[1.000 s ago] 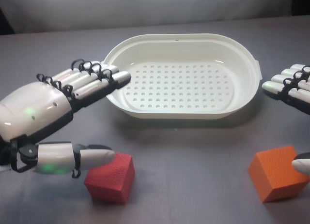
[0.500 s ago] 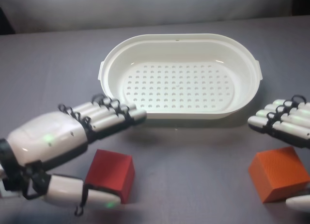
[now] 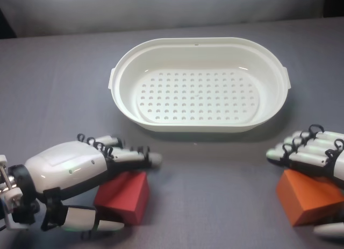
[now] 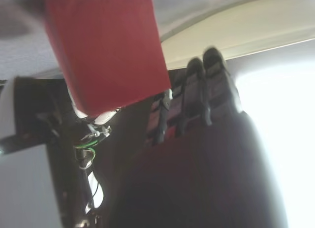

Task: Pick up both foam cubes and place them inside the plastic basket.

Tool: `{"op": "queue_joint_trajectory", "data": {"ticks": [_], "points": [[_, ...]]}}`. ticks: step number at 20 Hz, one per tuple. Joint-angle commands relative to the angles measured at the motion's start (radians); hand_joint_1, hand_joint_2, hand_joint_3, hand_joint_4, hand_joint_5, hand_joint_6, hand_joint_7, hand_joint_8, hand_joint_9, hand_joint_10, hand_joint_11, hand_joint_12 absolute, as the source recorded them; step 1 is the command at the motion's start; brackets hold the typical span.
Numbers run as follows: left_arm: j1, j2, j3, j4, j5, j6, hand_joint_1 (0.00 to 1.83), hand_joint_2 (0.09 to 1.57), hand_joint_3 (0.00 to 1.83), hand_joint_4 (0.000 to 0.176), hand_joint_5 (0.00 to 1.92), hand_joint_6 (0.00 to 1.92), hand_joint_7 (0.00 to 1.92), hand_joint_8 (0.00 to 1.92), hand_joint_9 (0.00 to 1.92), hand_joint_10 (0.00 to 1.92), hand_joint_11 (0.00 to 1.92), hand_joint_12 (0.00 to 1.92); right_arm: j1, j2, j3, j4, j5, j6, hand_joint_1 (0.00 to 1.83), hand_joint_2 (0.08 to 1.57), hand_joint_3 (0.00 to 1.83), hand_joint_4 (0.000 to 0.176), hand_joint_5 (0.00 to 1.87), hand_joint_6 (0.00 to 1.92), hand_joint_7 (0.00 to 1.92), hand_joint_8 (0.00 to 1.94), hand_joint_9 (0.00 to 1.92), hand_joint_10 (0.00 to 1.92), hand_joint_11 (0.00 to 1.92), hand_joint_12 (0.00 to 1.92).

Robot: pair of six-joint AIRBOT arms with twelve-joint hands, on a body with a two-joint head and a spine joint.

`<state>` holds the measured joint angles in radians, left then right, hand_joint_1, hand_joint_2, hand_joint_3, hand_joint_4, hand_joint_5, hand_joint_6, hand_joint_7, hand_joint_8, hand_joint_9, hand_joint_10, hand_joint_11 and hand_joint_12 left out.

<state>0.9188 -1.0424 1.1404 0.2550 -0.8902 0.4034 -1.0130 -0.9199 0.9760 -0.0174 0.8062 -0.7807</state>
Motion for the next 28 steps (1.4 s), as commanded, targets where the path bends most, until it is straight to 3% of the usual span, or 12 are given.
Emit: {"op": "queue_joint_trajectory", "data": {"ticks": [1,2,4,10,18,20,21,22,23,24,26,28], "points": [[-0.013,0.005,0.0,-0.006,-0.119,0.006,1.34,1.21,0.0,0.0,0.7,1.28,0.75,1.32,0.8,1.46,0.71,1.65,0.012,0.005,0.002,0.002,0.101,0.004,1.31,1.18,0.01,0.0,0.78,1.23,0.87,1.09,0.7,1.19,0.32,1.51],[-0.017,0.019,-0.01,-0.011,-0.138,0.024,1.34,1.21,0.0,0.0,0.71,1.19,0.75,1.34,0.85,1.5,0.75,1.68,0.019,0.007,0.002,0.0,0.113,0.003,1.34,1.2,0.01,0.0,0.72,1.26,0.84,1.22,0.73,1.45,0.45,1.56],[-0.025,0.053,-0.037,-0.023,-0.177,0.068,1.36,1.21,0.0,0.0,0.72,1.09,0.75,1.39,0.86,1.56,0.8,1.76,0.038,0.027,-0.007,-0.007,0.152,0.003,1.34,1.25,0.01,0.0,0.65,1.3,0.74,1.4,0.7,1.62,0.55,1.67],[-0.131,0.083,-0.019,-0.066,-0.235,0.142,1.35,1.22,0.0,0.0,0.72,1.08,0.75,1.43,0.81,1.6,0.78,1.72,0.148,0.084,-0.011,0.009,0.269,-0.048,1.34,1.24,0.0,0.0,0.63,1.36,0.76,1.36,0.72,1.57,0.58,1.67],[-0.38,-0.109,0.214,-0.179,-0.011,0.191,1.36,1.19,0.0,0.0,0.69,1.21,0.86,1.19,0.83,1.45,0.75,1.56,0.391,-0.113,0.21,0.105,0.107,-0.09,1.34,1.24,0.0,0.0,0.64,1.46,0.77,1.29,0.74,1.47,0.48,1.61],[-0.394,-0.16,0.269,-0.212,0.046,0.194,1.25,1.21,0.0,0.0,0.66,1.26,0.9,1.27,0.85,1.37,0.71,1.81,0.408,-0.179,0.278,0.143,0.048,-0.09,1.32,1.26,0.01,0.0,0.55,1.5,0.7,1.38,0.73,1.53,0.56,1.68],[-0.394,-0.174,0.282,-0.219,0.065,0.194,1.3,1.2,0.0,0.0,0.51,0.88,0.83,1.29,0.75,1.36,0.6,1.86,0.417,-0.198,0.296,0.147,0.024,-0.09,1.02,1.33,0.0,0.0,0.57,1.57,0.53,1.06,0.51,1.32,0.4,1.75],[-0.395,-0.186,0.294,-0.223,0.079,0.196,1.07,1.15,0.0,0.0,0.38,0.67,0.52,0.98,0.52,1.29,0.42,1.86,0.424,-0.21,0.309,0.15,0.005,-0.094,0.5,1.29,0.0,0.0,0.16,0.91,0.29,0.62,0.15,1.12,0.08,1.7],[-0.395,-0.191,0.297,-0.225,0.083,0.196,0.8,1.17,0.0,0.0,0.16,0.58,0.27,0.73,0.27,1.19,0.24,1.84,0.427,-0.214,0.312,0.154,-0.01,-0.102,0.16,1.22,0.0,0.077,0.03,0.21,0.07,0.25,0.03,0.53,0.02,1.39],[-0.396,-0.191,0.295,-0.225,0.083,0.2,0.67,1.18,0.0,0.0,0.03,0.51,0.15,0.5,0.1,1.08,0.05,1.82,0.429,-0.214,0.312,0.158,-0.017,-0.111,0.05,1.17,0.0,0.098,0.01,0.04,0.01,0.05,0.01,0.19,0.0,1.06],[-0.396,-0.185,0.287,-0.225,0.084,0.213,0.44,1.14,0.0,0.076,0.0,0.03,0.01,0.04,0.0,0.11,0.0,1.52,0.429,-0.213,0.312,0.161,-0.021,-0.113,0.0,1.11,0.0,0.119,0.0,0.0,0.0,0.0,0.0,0.01,0.0,0.3],[-0.394,-0.173,0.272,-0.226,0.075,0.23,0.37,1.08,0.0,0.117,0.0,0.0,0.0,0.0,0.0,0.0,0.0,1.31,0.429,-0.213,0.305,0.164,-0.02,-0.114,0.0,1.08,0.0,0.137,0.0,0.0,0.0,0.0,0.0,0.0,0.0,0.01]]}}
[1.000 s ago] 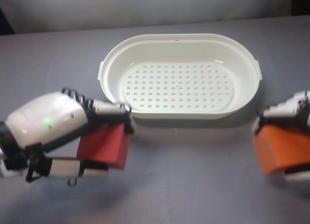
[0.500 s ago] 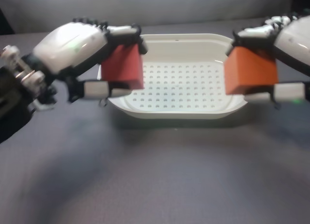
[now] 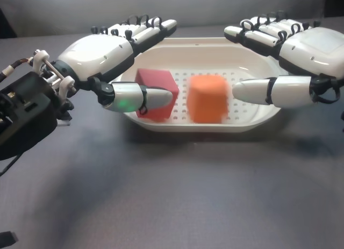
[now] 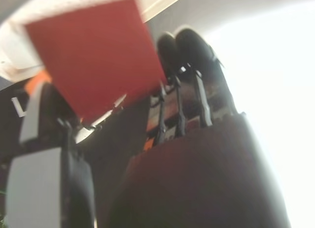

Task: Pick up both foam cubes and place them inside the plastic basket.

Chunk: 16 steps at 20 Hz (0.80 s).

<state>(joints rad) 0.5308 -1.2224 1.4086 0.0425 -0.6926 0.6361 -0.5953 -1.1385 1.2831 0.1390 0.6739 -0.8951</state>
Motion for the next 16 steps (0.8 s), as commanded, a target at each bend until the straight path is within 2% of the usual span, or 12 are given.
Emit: {"op": "queue_joint_trajectory", "data": {"ticks": [1,3,5,6,7,8,9,11,12,13,14,16], "points": [[-0.004,0.014,-0.003,-0.016,-0.131,0.005,0.37,1.04,0.0,0.143,0.0,0.0,0.0,0.0,0.0,0.0,0.0,1.45,0.011,0.006,-0.006,0.008,0.118,0.0,0.0,1.07,0.0,0.148,0.0,0.0,0.0,0.0,0.0,0.0,0.01,0.01],[0.011,0.038,-0.027,-0.022,-0.174,0.009,0.37,1.03,0.0,0.143,0.0,0.0,0.0,0.0,0.0,0.0,0.0,1.88,0.011,0.027,-0.031,0.009,0.142,-0.004,0.0,1.06,0.0,0.142,0.0,0.0,0.0,0.0,0.0,0.0,0.0,0.0],[0.037,0.069,-0.058,-0.03,-0.228,0.009,0.38,1.05,0.01,0.145,0.0,0.0,0.0,0.0,0.0,0.0,0.0,1.92,0.011,0.05,-0.073,0.008,0.19,-0.009,0.0,1.09,0.0,0.14,0.0,0.0,0.0,0.0,0.0,0.0,0.0,0.0],[0.056,0.088,-0.078,-0.035,-0.267,0.009,0.42,1.08,0.02,0.127,0.0,0.0,0.0,0.0,0.0,0.0,0.0,1.92,0.003,0.072,-0.1,0.008,0.222,-0.018,0.0,1.11,0.01,0.135,0.0,0.0,0.0,0.0,0.0,0.0,0.0,0.0],[0.08,0.111,-0.101,-0.043,-0.308,0.009,0.44,1.11,0.03,0.111,0.0,0.0,0.0,0.0,0.0,0.0,0.0,1.19,-0.016,0.098,-0.134,0.007,0.265,-0.025,0.01,1.13,0.02,0.134,0.0,0.0,0.0,0.0,0.0,0.0,0.0,0.0],[0.112,0.134,-0.128,-0.062,-0.361,0.009,0.45,1.15,0.0,0.102,0.0,0.0,0.0,0.0,0.0,0.0,0.0,0.24,-0.043,0.132,-0.169,0.007,0.318,-0.031,0.03,1.15,0.02,0.138,0.0,0.0,0.0,0.0,0.0,0.0,0.0,0.0],[0.146,0.152,-0.148,-0.081,-0.421,0.009,0.42,1.2,0.01,0.079,0.0,0.0,0.0,0.0,0.0,0.0,0.0,0.05,-0.081,0.171,-0.203,0.009,0.374,-0.033,0.05,1.17,0.03,0.136,0.0,0.0,0.0,0.0,0.0,0.0,0.0,0.0],[0.203,0.179,-0.181,-0.115,-0.506,0.009,0.41,1.27,0.03,0.064,0.02,0.01,0.0,0.0,0.0,0.0,0.01,0.01,-0.142,0.212,-0.254,0.021,0.472,-0.033,0.08,1.23,0.02,0.124,0.0,0.0,0.0,0.0,0.0,0.0,0.0,0.0],[0.24,0.197,-0.205,-0.136,-0.569,0.009,0.42,1.3,0.01,0.051,0.03,0.02,0.0,0.0,0.0,0.0,0.0,0.27,-0.185,0.236,-0.282,0.03,0.54,-0.033,0.07,1.25,0.02,0.119,0.0,0.0,0.0,0.0,0.0,0.0,0.0,0.0],[0.269,0.211,-0.226,-0.15,-0.615,0.009,0.41,1.32,0.0,0.052,0.02,0.01,0.0,0.0,0.0,0.0,0.0,0.5,-0.228,0.256,-0.306,0.044,0.598,-0.033,0.06,1.25,0.02,0.104,0.0,0.0,0.0,0.0,0.0,0.0,0.0,0.0],[0.291,0.217,-0.238,-0.163,-0.655,0.01,0.37,1.33,0.0,0.057,0.0,0.0,0.0,0.0,0.0,0.0,0.0,0.54,-0.265,0.273,-0.326,0.06,0.651,-0.033,0.1,1.28,0.03,0.12,0.0,0.0,0.0,0.0,0.0,0.0,0.0,0.0],[0.325,0.227,-0.258,-0.179,-0.71,0.01,0.23,1.33,0.0,0.099,0.0,0.0,0.0,0.0,0.0,0.0,0.0,0.06,-0.33,0.299,-0.357,0.096,0.746,-0.033,0.15,1.31,0.02,0.115,0.0,0.0,0.0,0.0,0.0,0.0,0.0,0.0]]}}
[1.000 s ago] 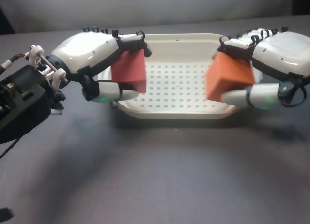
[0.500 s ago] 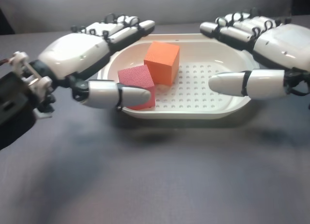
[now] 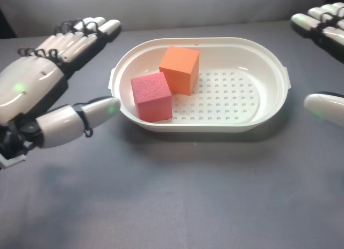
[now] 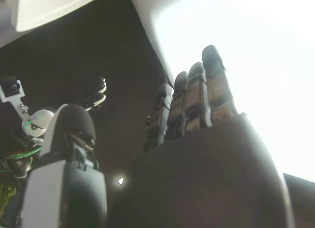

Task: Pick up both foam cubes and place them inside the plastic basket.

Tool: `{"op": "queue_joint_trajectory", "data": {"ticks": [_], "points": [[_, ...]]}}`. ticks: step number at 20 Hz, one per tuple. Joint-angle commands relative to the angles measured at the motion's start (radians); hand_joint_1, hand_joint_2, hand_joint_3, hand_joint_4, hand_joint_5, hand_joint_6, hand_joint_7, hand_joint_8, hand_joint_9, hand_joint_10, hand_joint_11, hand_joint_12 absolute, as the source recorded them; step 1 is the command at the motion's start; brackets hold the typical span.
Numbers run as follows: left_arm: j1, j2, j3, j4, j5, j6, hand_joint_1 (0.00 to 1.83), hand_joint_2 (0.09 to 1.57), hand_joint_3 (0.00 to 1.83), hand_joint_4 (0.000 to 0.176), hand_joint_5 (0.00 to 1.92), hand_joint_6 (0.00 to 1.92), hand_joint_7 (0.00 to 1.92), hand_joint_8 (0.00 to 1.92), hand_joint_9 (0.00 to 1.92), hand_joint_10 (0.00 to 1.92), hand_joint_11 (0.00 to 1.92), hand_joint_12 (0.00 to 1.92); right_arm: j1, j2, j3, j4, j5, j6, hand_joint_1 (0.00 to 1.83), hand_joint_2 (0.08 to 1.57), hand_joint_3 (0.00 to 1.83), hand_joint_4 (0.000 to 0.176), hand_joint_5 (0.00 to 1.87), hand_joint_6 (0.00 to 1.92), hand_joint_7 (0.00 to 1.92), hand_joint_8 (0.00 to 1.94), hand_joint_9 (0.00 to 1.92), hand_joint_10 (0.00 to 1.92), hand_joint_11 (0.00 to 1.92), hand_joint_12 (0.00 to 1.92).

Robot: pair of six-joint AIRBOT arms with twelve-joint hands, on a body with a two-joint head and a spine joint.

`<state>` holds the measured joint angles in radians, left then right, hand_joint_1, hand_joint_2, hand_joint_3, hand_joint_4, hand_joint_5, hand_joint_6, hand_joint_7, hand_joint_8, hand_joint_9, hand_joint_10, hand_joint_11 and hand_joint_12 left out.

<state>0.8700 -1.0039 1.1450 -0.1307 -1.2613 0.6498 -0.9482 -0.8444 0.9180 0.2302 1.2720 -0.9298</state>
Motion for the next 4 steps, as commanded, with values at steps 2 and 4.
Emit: {"op": "queue_joint_trajectory", "data": {"ticks": [2,4], "points": [[0.02,0.023,-0.016,-0.021,-0.206,-0.004,0.2,1.33,0.0,0.102,0.0,0.0,0.0,0.0,0.0,0.0,0.0,0.0,-0.027,0.029,-0.015,0.039,0.245,0.002,0.14,1.28,0.0,0.116,0.0,0.0,0.0,0.0,0.0,0.0,0.0,0.0],[0.042,0.036,-0.029,-0.032,-0.261,-0.003,0.19,1.35,0.01,0.12,0.0,0.0,0.0,0.0,0.0,0.0,0.0,0.0,-0.038,0.046,-0.026,0.042,0.299,0.002,0.19,1.26,0.0,0.048,0.0,0.0,0.0,0.0,0.0,0.0,0.0,0.0]]}}
